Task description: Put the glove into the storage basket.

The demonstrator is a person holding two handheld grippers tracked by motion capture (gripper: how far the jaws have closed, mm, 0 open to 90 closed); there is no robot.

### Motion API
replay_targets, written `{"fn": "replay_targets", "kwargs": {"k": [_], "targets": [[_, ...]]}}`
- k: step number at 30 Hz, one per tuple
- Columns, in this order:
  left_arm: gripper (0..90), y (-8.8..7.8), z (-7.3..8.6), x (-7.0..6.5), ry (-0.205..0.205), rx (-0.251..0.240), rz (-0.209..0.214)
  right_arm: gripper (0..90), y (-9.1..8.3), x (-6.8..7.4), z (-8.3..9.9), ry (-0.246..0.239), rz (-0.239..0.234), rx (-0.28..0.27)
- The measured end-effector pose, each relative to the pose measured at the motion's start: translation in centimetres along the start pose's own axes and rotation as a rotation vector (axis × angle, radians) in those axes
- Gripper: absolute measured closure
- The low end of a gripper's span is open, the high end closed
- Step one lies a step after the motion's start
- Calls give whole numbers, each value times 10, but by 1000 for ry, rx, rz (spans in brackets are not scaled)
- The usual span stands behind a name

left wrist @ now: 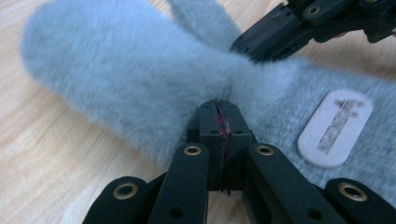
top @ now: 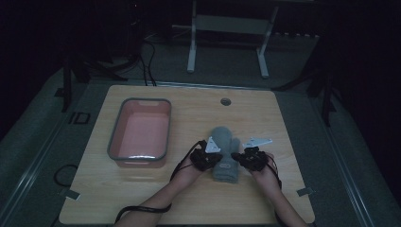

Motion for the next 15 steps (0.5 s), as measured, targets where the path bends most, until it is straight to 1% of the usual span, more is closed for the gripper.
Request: {"fn": "replay_targets", "kwargs": {"k": [2,3,4,6,7,8,9,10,11,12,13,14,15], "targets": [[900,0,0,0,-6,1,-4,900,1,0,1,-7,7,5],[900,0,0,0,-4,4,-6,900,1,-2,3,0,28,17],[900,0,0,0,-5,6,-6,900,1,-3,4,4,30,19],[900,-1,-3,1,-43,5,11,900,0,-2,2,20,21,10],[897,-4,-5,1,-53,1,14,896,-2,-1,0,21,14,-3],[861,-9,-9,2,-59,-15,11,833,-6,-1,-2,32,7,-21],[794,-14,-13,2,-79,-37,11,767,-11,-2,-5,50,2,-42],[695,-18,-15,4,-98,-47,3,703,-15,-3,-8,61,-12,-56],[596,-21,-17,6,-117,-49,-1,666,-19,-2,-10,69,-21,-60],[587,-23,-17,7,-136,-46,5,639,-22,-2,-12,69,-15,-66],[548,-24,-16,9,-145,-30,-2,625,-25,-1,-14,72,-15,-67],[483,-24,-15,10,-150,-17,-20,616,-26,0,-16,78,-23,-65],[471,-23,-13,11,-147,2,-35,616,-28,0,-18,86,-14,-70]]}}
Point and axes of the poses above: each handheld gripper's, and its own axes: y roughly forward along the jaws, z roughly out of its underside, x roughly to its left, the point moved 8 cm from there along y, roughly forward along the jaws, and after that the axes turned 8 degrees about -y, right-handed, at the moved point
